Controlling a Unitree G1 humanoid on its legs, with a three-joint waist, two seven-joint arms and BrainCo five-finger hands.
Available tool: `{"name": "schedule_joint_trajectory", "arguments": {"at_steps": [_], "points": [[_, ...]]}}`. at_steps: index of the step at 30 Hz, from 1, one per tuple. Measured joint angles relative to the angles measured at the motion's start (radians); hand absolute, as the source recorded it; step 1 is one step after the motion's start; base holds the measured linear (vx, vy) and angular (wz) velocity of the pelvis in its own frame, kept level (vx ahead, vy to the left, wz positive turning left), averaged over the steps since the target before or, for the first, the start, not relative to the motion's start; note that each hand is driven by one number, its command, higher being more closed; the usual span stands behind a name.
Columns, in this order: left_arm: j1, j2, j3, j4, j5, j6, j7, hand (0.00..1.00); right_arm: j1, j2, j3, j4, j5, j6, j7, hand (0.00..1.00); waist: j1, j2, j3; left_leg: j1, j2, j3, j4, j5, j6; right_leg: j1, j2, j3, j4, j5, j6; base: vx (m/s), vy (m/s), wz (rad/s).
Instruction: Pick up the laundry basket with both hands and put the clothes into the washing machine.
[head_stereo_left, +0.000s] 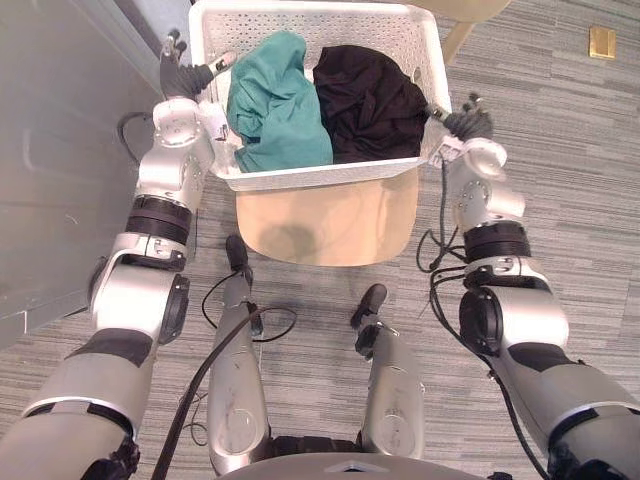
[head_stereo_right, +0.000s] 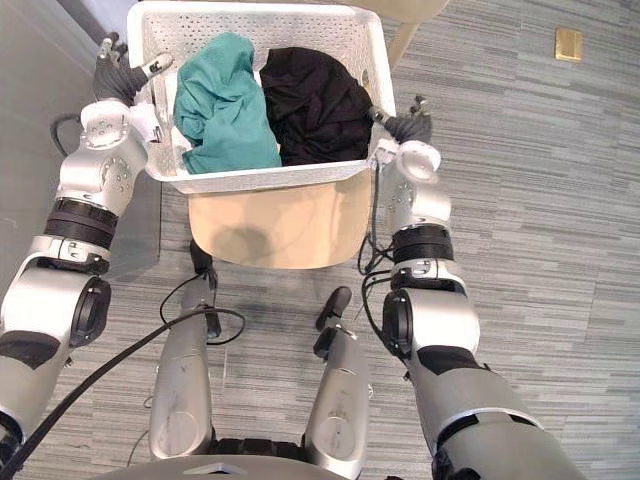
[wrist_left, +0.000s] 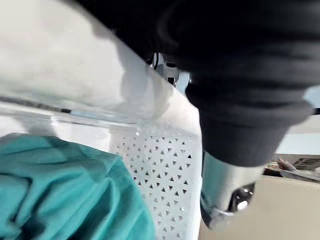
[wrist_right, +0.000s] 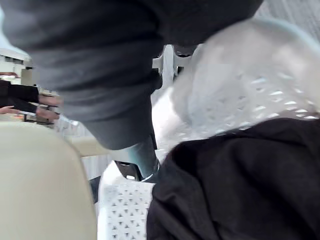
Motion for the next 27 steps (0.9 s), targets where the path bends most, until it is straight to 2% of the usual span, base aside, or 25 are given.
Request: {"name": "schedule_joint_trajectory", "arguments": {"at_steps": [7,11,15,20,24,27], "points": [[0.002,0.09,-0.028,-0.1,0.024,-0.023,-0.031,0.0,0.024,-0.117,-0.002,-0.105,-0.037,-0.002,0.02,0.0,-0.004,0.0,0.0,0.027,0.0,0.022,0.001,-0.008,0.012,0.05,-0.013,-0.024,0.009,-0.015,0.008,0.0,-0.053,0.15],[0.004,0.149,-0.027,-0.166,0.031,-0.068,-0.061,0.0,0.118,-0.134,-0.003,-0.174,-0.038,-0.003,0.029,0.0,0.001,0.0,-0.001,0.047,0.001,0.042,0.002,-0.009,0.022,0.075,-0.02,-0.028,0.016,-0.031,0.014,0.01,-0.052,0.09],[0.042,0.166,-0.018,-0.191,0.029,-0.068,-0.066,0.0,0.167,-0.142,-0.022,-0.187,-0.04,0.0,0.053,0.0,0.0,0.0,-0.001,0.062,0.0,0.052,-0.008,-0.009,0.023,0.084,-0.023,-0.029,0.02,-0.036,0.015,0.02,-0.052,0.02],[0.094,0.176,-0.007,-0.209,0.019,-0.067,-0.086,0.0,0.244,-0.183,-0.051,-0.3,-0.041,0.006,0.059,0.0,0.002,0.0,-0.001,0.073,0.0,0.063,-0.015,-0.007,0.028,0.099,-0.026,-0.036,0.021,-0.043,0.022,0.03,-0.053,0.06],[0.161,0.209,0.021,-0.309,0.016,-0.071,-0.093,0.0,0.302,-0.211,-0.09,-0.35,-0.042,0.006,0.062,0.0,0.009,0.0,-0.001,0.074,-0.001,0.061,-0.005,-0.003,0.034,0.107,-0.027,-0.041,0.027,-0.048,0.022,0.03,-0.058,0.06],[0.252,0.238,0.071,-0.404,-0.004,-0.087,-0.095,0.0,0.4,-0.221,-0.138,-0.419,-0.051,0.006,0.064,0.0,0.009,0.0,-0.001,0.087,-0.002,0.047,0.012,-0.01,0.029,0.137,-0.03,-0.057,0.044,-0.075,0.018,0.04,-0.06,0.17]]}}
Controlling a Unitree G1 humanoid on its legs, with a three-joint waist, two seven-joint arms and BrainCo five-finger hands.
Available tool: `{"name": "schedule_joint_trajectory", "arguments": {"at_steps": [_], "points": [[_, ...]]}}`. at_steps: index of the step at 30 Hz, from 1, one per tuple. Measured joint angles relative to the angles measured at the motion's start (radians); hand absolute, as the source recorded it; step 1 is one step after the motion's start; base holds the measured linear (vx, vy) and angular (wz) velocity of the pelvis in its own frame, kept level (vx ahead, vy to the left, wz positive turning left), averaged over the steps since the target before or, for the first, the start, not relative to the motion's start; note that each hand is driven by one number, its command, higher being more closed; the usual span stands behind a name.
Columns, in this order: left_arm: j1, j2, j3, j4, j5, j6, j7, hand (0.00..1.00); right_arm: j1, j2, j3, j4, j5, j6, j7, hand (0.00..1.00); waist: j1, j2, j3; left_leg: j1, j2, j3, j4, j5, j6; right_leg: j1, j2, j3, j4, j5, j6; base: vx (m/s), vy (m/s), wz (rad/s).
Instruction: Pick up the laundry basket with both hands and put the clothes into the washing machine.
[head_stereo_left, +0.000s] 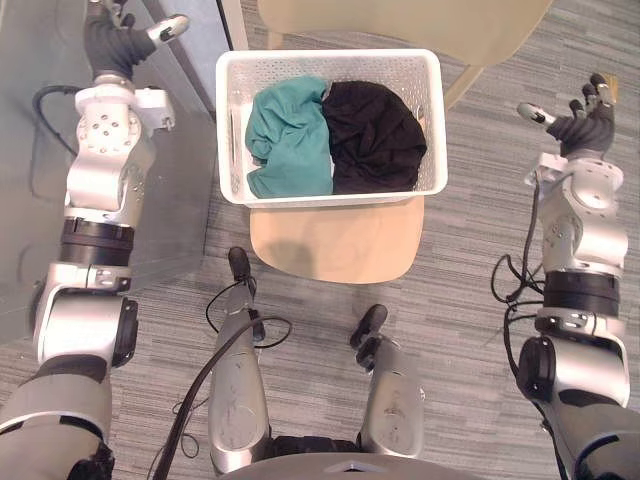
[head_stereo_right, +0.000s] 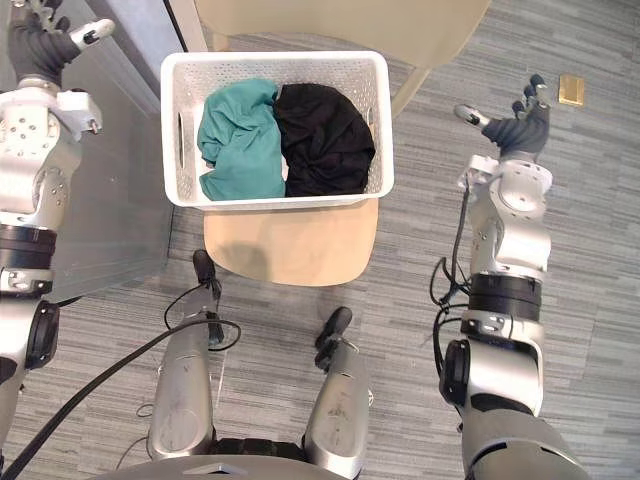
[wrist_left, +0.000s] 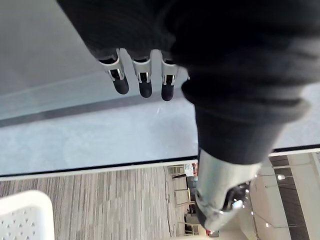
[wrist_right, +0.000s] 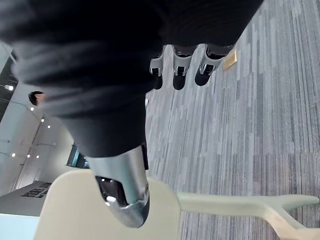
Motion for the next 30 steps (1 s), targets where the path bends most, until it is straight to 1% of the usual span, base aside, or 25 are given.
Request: {"name": "schedule_joint_trajectory", "arguments": {"at_steps": [2,3,4,5,6,7,8,9,10,11,12,13,14,15,17,19,20,21,23,24,25,26,27,29,30], "points": [[0.132,0.013,0.071,-0.14,-0.019,-0.026,0.0,0.0,0.112,-0.002,-0.06,-0.101,-0.028,-0.004,0.001,0.0,0.008,0.0,0.0,0.004,0.002,-0.01,0.021,-0.024,-0.007,0.006,-0.004,0.001,0.029,-0.026,-0.004,0.04,-0.085,0.1],[0.177,0.012,0.096,-0.175,-0.019,-0.035,0.0,0.0,0.153,0.003,-0.08,-0.127,-0.028,-0.007,0.002,0.0,0.008,0.0,0.0,0.004,0.003,-0.013,0.03,-0.027,-0.007,0.012,-0.004,0.0,0.035,-0.034,-0.004,0.06,-0.098,0.11],[0.267,0.007,0.132,-0.23,-0.025,-0.048,-0.003,0.0,0.231,0.017,-0.122,-0.172,-0.029,-0.012,0.004,0.0,0.009,0.0,-0.001,0.014,0.003,-0.019,0.037,-0.031,-0.006,0.027,-0.005,-0.003,0.042,-0.044,-0.003,0.07,-0.085,0.13],[0.361,-0.008,0.172,-0.282,-0.031,-0.053,-0.016,0.0,0.313,0.045,-0.167,-0.209,-0.03,-0.021,0.011,0.0,0.009,0.0,-0.002,0.024,0.003,-0.026,0.047,-0.038,-0.013,0.045,-0.005,-0.004,0.045,-0.051,-0.003,0.08,-0.084,0.13],[0.379,-0.012,0.178,-0.293,-0.032,-0.053,-0.019,0.0,0.329,0.053,-0.177,-0.216,-0.03,-0.022,0.014,0.0,0.009,0.0,-0.003,0.026,0.003,-0.028,0.05,-0.039,-0.015,0.049,-0.005,-0.005,0.046,-0.054,-0.004,0.08,-0.078,0.19],[0.497,-0.061,0.215,-0.342,-0.036,-0.058,-0.037,0.0,0.429,0.114,-0.228,-0.23,-0.051,-0.033,0.029,0.0,0.005,-0.001,-0.02,0.033,0.002,-0.042,0.073,-0.058,-0.018,0.074,-0.005,-0.01,0.049,-0.07,0.0,0.07,-0.072,0.13],[0.582,-0.116,0.238,-0.344,-0.036,-0.061,-0.051,0.0,0.498,0.175,-0.249,-0.221,-0.068,-0.038,0.036,0.0,0.004,-0.003,-0.058,0.033,0.003,-0.044,0.081,-0.068,-0.02,0.076,-0.004,-0.01,0.052,-0.078,0.0,0.08,-0.069,0.12],[0.623,-0.146,0.248,-0.342,-0.036,-0.061,-0.055,0.0,0.531,0.21,-0.257,-0.221,-0.067,-0.041,0.038,0.0,0.002,-0.003,-0.077,0.035,0.003,-0.045,0.082,-0.071,-0.024,0.079,-0.004,-0.011,0.051,-0.084,-0.001,0.09,-0.064,0.04],[0.706,-0.203,0.272,-0.337,-0.034,-0.061,-0.061,0.0,0.588,0.278,-0.261,-0.215,-0.068,-0.043,0.041,0.0,-0.009,-0.003,-0.102,0.053,0.002,-0.048,0.082,-0.075,-0.029,0.103,-0.004,-0.015,0.049,-0.092,0.001,0.09,-0.05,0.08],[0.745,-0.228,0.284,-0.336,-0.028,-0.06,-0.065,0.0,0.615,0.31,-0.261,-0.207,-0.069,-0.043,0.045,0.0,-0.014,-0.003,-0.111,0.064,0.002,-0.051,0.082,-0.078,-0.033,0.115,-0.003,-0.018,0.048,-0.096,0.001,0.11,-0.079,0.14],[0.832,-0.29,0.3,-0.323,-0.013,-0.059,-0.079,0.0,0.683,0.383,-0.261,-0.163,-0.069,-0.047,0.055,0.0,-0.017,-0.002,-0.14,0.087,0.002,-0.06,0.084,-0.087,-0.037,0.145,0.0,-0.025,0.046,-0.108,0.001,0.12,-0.115,0.17],[0.968,-0.39,0.308,-0.237,0.05,-0.04,-0.112,0.0,0.79,0.509,-0.253,-0.053,-0.071,-0.048,0.085,0.0,-0.017,-0.001,-0.203,0.138,0.003,-0.061,0.078,-0.102,-0.046,0.203,0.004,-0.032,0.028,-0.128,-0.002,0.12,-0.12,0.13],[1.021,-0.436,0.308,-0.171,0.103,-0.018,-0.131,0.0,0.83,0.559,-0.24,0.004,-0.087,-0.047,0.109,0.0,-0.017,0.0,-0.233,0.167,0.004,-0.052,0.076,-0.112,-0.052,0.231,0.005,-0.03,0.018,-0.134,-0.005,0.09,-0.082,0.06],[1.04,-0.453,0.308,-0.146,0.115,-0.012,-0.134,0.0,0.844,0.571,-0.226,0.028,-0.091,-0.047,0.112,0.0,-0.019,0.0,-0.247,0.176,0.004,-0.049,0.074,-0.115,-0.055,0.239,0.006,-0.03,0.013,-0.134,-0.005,0.05,-0.026,-0.08],[1.078,-0.516,0.31,-0.013,0.172,0.001,-0.152,0.0,0.877,0.61,-0.179,0.124,-0.106,-0.047,0.134,0.0,-0.021,0.005,-0.291,0.207,0.009,-0.035,0.064,-0.117,-0.056,0.264,0.016,-0.024,-0.01,-0.132,-0.006,0.04,-0.013,-0.12],[1.081,-0.548,0.315,0.098,0.209,0.006,-0.151,0.0,0.875,0.632,-0.174,0.201,-0.106,-0.05,0.147,0.0,-0.02,0.002,-0.297,0.253,0.011,-0.016,0.046,-0.117,-0.057,0.29,0.02,-0.008,-0.024,-0.132,-0.006,0.02,-0.008,-0.18],[1.079,-0.573,0.323,0.192,0.227,0.015,-0.148,0.0,0.873,0.638,-0.17,0.288,-0.106,-0.051,0.149,0.0,-0.02,-0.004,-0.317,0.287,0.011,0.006,0.028,-0.117,-0.057,0.302,0.021,0.008,-0.037,-0.132,-0.006,0.03,-0.019,-0.3],[1.081,-0.599,0.342,0.288,0.243,0.019,-0.149,0.0,0.873,0.639,-0.18,0.378,-0.105,-0.054,0.148,0.0,-0.021,-0.004,-0.343,0.308,0.013,0.019,0.013,-0.117,-0.058,0.315,0.029,0.023,-0.056,-0.131,-0.006,0.03,-0.024,-0.27],[1.073,-0.624,0.396,0.427,0.261,0.024,-0.141,0.0,0.866,0.643,-0.224,0.508,-0.102,-0.059,0.146,0.0,-0.026,-0.006,-0.375,0.332,0.013,0.03,-0.009,-0.112,-0.063,0.325,0.038,0.038,-0.077,-0.127,-0.012,0.06,-0.022,-0.17],[1.064,-0.633,0.451,0.53,0.255,0.027,-0.141,0.0,0.852,0.638,-0.299,0.598,-0.094,-0.064,0.145,0.0,-0.034,-0.01,-0.393,0.361,0.011,0.042,-0.036,-0.104,-0.07,0.341,0.041,0.045,-0.095,-0.119,-0.009,0.08,-0.025,-0.2],[1.048,-0.626,0.513,0.592,0.27,0.029,-0.137,0.0,0.839,0.633,-0.381,0.681,-0.102,-0.065,0.145,0.0,-0.039,-0.013,-0.405,0.396,0.008,0.047,-0.078,-0.088,-0.074,0.359,0.048,0.049,-0.114,-0.115,-0.012,0.09,-0.036,-0.2],[1.045,-0.618,0.529,0.623,0.281,0.03,-0.135,0.0,0.835,0.631,-0.414,0.716,-0.105,-0.065,0.144,0.0,-0.04,-0.013,-0.41,0.416,0.005,0.05,-0.102,-0.078,-0.079,0.365,0.052,0.054,-0.12,-0.113,-0.013,0.06,-0.039,-0.16],[1.045,-0.603,0.549,0.669,0.316,0.037,-0.136,0.0,0.83,0.628,-0.461,0.768,-0.12,-0.06,0.146,0.0,-0.046,-0.013,-0.419,0.451,0.001,0.057,-0.151,-0.057,-0.083,0.376,0.055,0.056,-0.127,-0.113,-0.013,0.05,-0.038,-0.11],[1.048,-0.598,0.569,0.706,0.34,0.047,-0.137,0.0,0.818,0.62,-0.5,0.807,-0.137,-0.058,0.147,0.0,-0.056,-0.012,-0.428,0.488,-0.006,0.064,-0.205,-0.034,-0.084,0.384,0.056,0.06,-0.128,-0.115,-0.01,0.05,-0.027,-0.07],[1.046,-0.597,0.575,0.712,0.339,0.048,-0.138,0.0,0.816,0.615,-0.507,0.814,-0.136,-0.057,0.148,0.0,-0.057,-0.012,-0.428,0.49,-0.007,0.064,-0.205,-0.033,-0.083,0.385,0.055,0.061,-0.128,-0.116,-0.01,0.06,-0.022,-0.08]]}}
